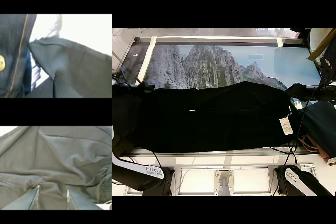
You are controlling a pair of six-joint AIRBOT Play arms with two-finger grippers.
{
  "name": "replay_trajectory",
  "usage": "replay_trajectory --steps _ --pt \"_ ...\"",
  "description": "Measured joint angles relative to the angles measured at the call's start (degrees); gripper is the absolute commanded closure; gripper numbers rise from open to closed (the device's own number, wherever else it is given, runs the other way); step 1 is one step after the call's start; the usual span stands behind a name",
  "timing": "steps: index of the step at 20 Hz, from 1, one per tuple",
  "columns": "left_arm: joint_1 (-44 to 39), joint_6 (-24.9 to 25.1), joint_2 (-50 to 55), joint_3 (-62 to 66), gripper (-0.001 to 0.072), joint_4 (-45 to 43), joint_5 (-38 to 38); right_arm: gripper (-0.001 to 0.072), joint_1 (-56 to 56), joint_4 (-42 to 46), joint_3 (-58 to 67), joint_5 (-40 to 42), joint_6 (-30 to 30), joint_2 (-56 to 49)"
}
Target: Fold the clothes and pants, and hang the long-sleeved shirts on hangers.
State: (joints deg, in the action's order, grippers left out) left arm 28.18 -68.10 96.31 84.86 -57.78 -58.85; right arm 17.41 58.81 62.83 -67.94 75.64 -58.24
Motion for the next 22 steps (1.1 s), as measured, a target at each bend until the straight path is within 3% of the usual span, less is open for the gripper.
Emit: replay_trajectory --steps 8,14,15,17,18,22 --pt "2.16 -2.08 -1.6 9.62 0.07 -2.05 1.62 0.0325 0.0 1.6 0.0 0.04 0.0 0.0" --pt "0.92 -7.19 2.54 10.45 0.0699 -4.09 9.49 0.0325 -0.02 1.75 0.0 1.73 -0.02 -0.17" --pt "0.35 -7.82 3.37 10.51 0.0645 -4.11 10.75 0.0325 -0.02 1.73 0.0 2.08 -0.02 -0.24" --pt "-0.72 -8.44 4.87 10.56 0.0161 -4.33 13.03 0.0326 -0.02 1.57 0.0 2.71 -0.02 -0.39" --pt "-1.07 -9.25 5.35 10.64 0.0094 -4.37 14.12 0.0325 -0.02 1.57 0.0 2.84 0.0 -0.52" --pt "0.63 -12.61 3.98 11.61 0.0103 -5.16 14.86 0.0325 0.0 3.54 0.0 2.58 0.0 -0.63"
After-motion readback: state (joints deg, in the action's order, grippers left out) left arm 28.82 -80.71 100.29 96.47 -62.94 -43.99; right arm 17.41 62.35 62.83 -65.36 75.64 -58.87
